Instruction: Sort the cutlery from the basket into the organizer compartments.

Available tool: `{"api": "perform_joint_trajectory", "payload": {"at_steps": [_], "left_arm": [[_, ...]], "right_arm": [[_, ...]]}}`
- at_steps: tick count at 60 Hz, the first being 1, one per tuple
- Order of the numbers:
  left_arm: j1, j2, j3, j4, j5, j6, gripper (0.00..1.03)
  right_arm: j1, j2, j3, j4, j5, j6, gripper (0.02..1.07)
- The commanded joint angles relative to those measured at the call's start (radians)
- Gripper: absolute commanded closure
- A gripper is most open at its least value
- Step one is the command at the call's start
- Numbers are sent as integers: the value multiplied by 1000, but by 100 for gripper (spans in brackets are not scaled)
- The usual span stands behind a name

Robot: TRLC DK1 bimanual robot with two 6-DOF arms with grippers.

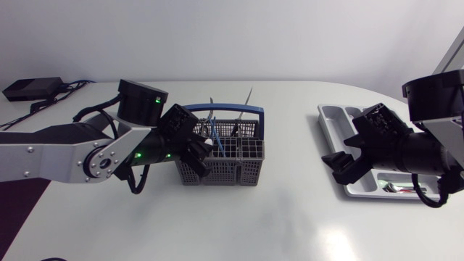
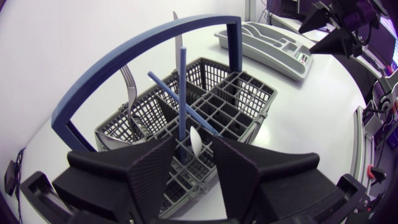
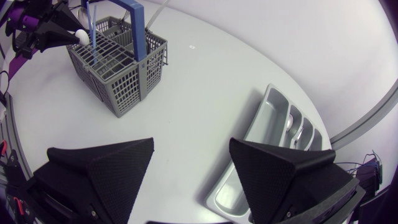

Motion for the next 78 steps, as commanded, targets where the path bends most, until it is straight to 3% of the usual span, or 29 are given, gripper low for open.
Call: {"api": "perform_joint_trajectory", "payload": {"at_steps": [1, 23, 45, 61, 78], "left_arm": [[-3, 24, -21, 12, -5, -34, 61], [-1, 34, -23, 22, -5, -43, 61], [-3, 46, -21, 24, -2, -41, 95], [-4, 7, -38, 24, 16, -40, 97], [5, -45, -41, -2, 50, -34, 97]], "right_arm": [[10, -9, -12, 16, 4, 24, 20], [10, -17, -31, 28, 4, 23, 20], [57, -57, -40, 27, 0, 33, 20], [198, -58, -41, 56, -5, 69, 18], [287, 19, -3, 102, -94, 92, 19]]}}
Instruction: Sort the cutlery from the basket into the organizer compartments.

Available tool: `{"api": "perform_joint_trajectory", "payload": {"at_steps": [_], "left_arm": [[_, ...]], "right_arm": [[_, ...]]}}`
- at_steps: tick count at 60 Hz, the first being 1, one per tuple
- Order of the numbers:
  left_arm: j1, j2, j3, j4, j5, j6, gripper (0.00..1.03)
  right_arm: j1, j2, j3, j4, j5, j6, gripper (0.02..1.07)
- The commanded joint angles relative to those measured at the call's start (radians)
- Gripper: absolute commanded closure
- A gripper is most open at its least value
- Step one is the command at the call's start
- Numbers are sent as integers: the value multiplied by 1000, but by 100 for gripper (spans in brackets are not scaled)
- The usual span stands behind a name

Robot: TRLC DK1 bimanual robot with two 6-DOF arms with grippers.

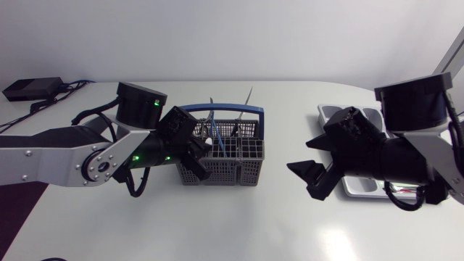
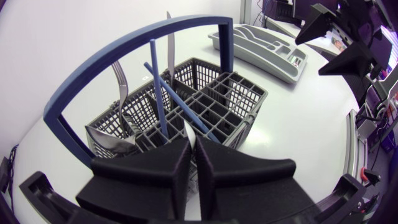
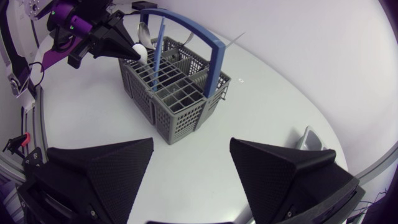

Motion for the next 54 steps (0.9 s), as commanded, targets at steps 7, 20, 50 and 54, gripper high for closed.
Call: {"api": "perform_joint_trajectory", "payload": {"at_steps": [7, 20, 50, 54], "left_arm": [[9, -50, -23, -22, 12, -2, 97], [15, -126, -23, -82, 40, 1, 97], [50, -328, 0, -237, 176, 9, 97], [50, -357, 8, -267, 211, 26, 97]], "right_arm": [[97, 67, 28, 36, -5, 51, 19], [109, 99, 59, 39, -22, 47, 18], [219, 124, 128, 37, -63, 35, 18], [227, 119, 129, 37, -65, 23, 16]]}}
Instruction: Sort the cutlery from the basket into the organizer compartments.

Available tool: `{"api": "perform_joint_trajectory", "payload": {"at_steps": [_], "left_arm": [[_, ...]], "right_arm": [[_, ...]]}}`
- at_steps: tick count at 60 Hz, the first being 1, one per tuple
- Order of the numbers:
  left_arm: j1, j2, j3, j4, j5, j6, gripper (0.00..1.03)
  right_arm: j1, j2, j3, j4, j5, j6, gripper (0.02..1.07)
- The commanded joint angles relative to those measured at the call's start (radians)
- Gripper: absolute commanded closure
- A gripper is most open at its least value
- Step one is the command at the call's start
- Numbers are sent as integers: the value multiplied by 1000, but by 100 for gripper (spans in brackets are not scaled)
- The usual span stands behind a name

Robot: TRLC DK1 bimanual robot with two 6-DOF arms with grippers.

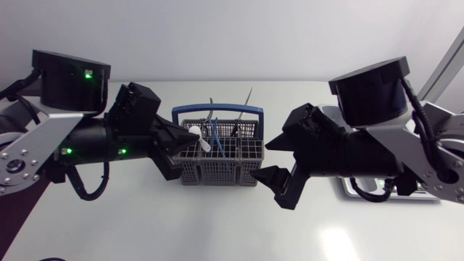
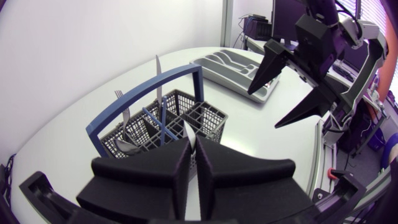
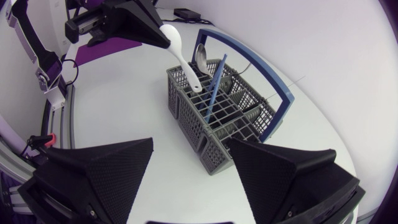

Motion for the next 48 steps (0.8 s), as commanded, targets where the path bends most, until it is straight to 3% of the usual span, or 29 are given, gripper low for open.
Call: {"api": "perform_joint_trajectory", "payload": {"at_steps": [1, 14, 31, 38, 48], "left_arm": [[5, -47, 8, -36, 48, 26, 97], [6, -84, 51, -124, 169, 95, 97], [-6, -53, 116, -228, 437, 175, 97], [-31, -1, 147, -286, 503, 222, 97], [-66, 44, 168, -319, 564, 257, 97]], "right_arm": [[17, 8, 26, 11, -11, -5, 16], [18, -25, 27, -1, -78, -41, 16], [4, -94, 9, -46, -182, -96, 16], [-2, -97, -11, -56, -218, -122, 16], [6, -114, -34, -56, -259, -142, 31]]}}
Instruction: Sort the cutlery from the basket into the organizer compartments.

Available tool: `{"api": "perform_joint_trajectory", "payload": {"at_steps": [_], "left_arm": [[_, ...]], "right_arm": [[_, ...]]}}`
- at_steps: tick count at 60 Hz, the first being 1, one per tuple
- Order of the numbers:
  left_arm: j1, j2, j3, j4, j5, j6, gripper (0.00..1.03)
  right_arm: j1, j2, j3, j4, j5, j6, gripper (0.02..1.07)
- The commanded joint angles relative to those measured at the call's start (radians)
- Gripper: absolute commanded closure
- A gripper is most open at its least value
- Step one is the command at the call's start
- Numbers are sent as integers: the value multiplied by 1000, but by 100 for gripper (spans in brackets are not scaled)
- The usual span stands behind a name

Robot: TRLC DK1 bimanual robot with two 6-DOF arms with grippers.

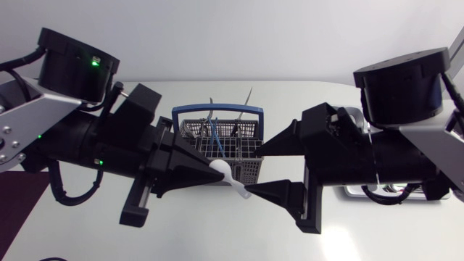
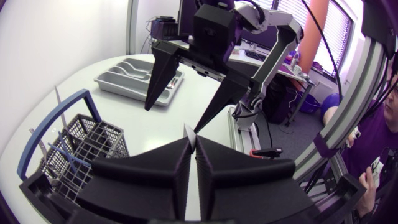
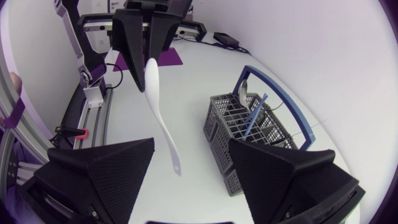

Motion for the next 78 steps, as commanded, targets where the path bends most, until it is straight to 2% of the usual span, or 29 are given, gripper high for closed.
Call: {"api": "perform_joint_trajectory", "payload": {"at_steps": [1, 10, 27, 38, 49, 55, 65, 78], "left_arm": [[-15, 38, 50, -28, 45, 46, 97], [-22, 104, 104, -74, 116, 57, 97], [-31, 175, 150, -83, 116, 64, 97], [-29, 196, 167, -86, 116, 70, 97], [-28, 199, 176, -86, 116, 70, 97], [-28, 201, 176, -88, 116, 70, 97], [-26, 201, 176, -89, 117, 70, 97], [-26, 201, 173, -88, 117, 70, 96]], "right_arm": [[2, -15, -34, -13, -20, -26, 33], [2, -19, -57, -2, -55, -46, 48], [5, -49, -66, -12, -92, -52, 63], [22, -45, -67, -21, -107, -52, 80], [25, -30, -72, -25, -107, -50, 86], [25, -27, -69, -25, -107, -49, 97], [31, -16, -63, -35, -107, -41, 101], [45, -7, -61, -39, -99, -26, 101]]}}
